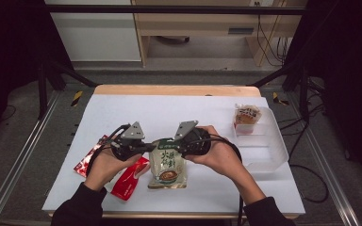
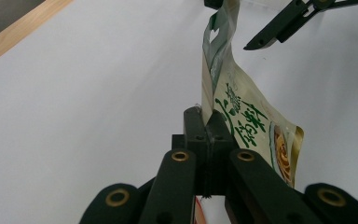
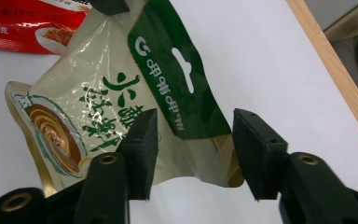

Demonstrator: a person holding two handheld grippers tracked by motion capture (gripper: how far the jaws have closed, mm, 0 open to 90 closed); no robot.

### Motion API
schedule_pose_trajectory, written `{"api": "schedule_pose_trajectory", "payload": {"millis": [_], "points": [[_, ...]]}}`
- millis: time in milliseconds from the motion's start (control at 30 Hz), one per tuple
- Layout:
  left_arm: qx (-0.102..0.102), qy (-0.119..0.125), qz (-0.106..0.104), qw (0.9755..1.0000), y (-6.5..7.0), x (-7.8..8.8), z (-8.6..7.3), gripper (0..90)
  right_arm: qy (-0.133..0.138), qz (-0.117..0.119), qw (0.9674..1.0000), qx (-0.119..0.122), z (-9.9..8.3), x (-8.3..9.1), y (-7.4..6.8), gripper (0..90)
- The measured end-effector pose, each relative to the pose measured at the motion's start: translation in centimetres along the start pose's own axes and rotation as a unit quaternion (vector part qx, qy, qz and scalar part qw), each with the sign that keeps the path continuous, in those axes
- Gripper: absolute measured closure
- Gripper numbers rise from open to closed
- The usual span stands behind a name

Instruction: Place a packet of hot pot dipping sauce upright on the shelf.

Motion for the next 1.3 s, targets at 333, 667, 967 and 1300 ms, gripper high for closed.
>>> {"api": "schedule_pose_trajectory", "payload": {"millis": [333, 667, 967, 1300], "points": [[-0.003, -0.002, 0.0, 1.0, 0.1, 0.0, 0.0, 90.0, -0.014, 0.009, 0.9996, 0.025, -0.2, -0.2, -0.5, 62.3], [-0.01, 0.001, -0.001, 1.0, 0.2, 0.2, 0.2, 90.0, -0.012, 0.004, 0.9998, 0.012, -0.6, -1.1, 0.5, 54.2], [-0.007, 0.002, 0.001, 1.0, 0.1, 0.3, 0.1, 90.0, -0.013, 0.04, 0.9991, 0.007, -1.0, -1.9, 0.9, 66.7], [0.003, -0.001, -0.003, 1.0, -0.2, 0.2, -0.1, 90.0, -0.022, 0.03, 0.9993, 0.009, -1.0, -2.0, 0.4, 89.4]]}}
Point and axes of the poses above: each handheld gripper's, and its own axes: x roughly backward along the jaws, z roughly out of its top, y roughly to its right, the point moved 1 cm from there along -x, roughly forward along the jaws, and after that the axes turned 4 degrees about -y, right-handed, at the moved point
